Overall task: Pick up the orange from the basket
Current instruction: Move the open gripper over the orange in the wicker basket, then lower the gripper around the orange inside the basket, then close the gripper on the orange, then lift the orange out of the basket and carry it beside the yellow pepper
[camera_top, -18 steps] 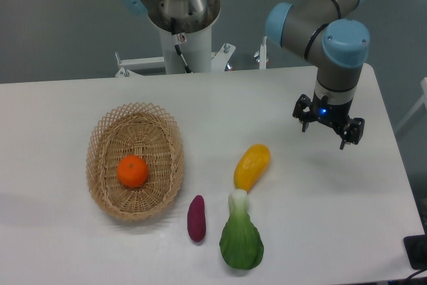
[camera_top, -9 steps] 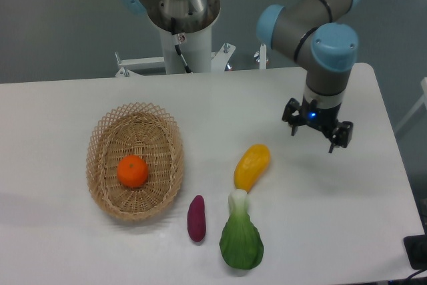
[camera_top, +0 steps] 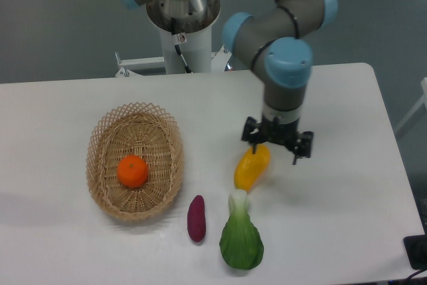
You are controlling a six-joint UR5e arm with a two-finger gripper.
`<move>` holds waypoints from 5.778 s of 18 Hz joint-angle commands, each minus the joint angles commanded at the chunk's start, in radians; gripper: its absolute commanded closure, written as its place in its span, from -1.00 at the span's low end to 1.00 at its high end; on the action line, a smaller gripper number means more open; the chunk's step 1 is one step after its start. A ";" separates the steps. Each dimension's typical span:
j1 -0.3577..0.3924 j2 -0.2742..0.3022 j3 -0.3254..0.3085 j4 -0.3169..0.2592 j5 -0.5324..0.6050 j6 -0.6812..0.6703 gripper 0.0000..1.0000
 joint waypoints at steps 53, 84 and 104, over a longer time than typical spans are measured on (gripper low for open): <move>-0.327 -0.034 -0.080 -0.014 -0.029 -0.220 -0.41; 0.210 0.006 -0.015 -0.017 0.057 0.506 -0.43; 0.254 -0.066 0.087 -0.014 0.057 0.596 -0.48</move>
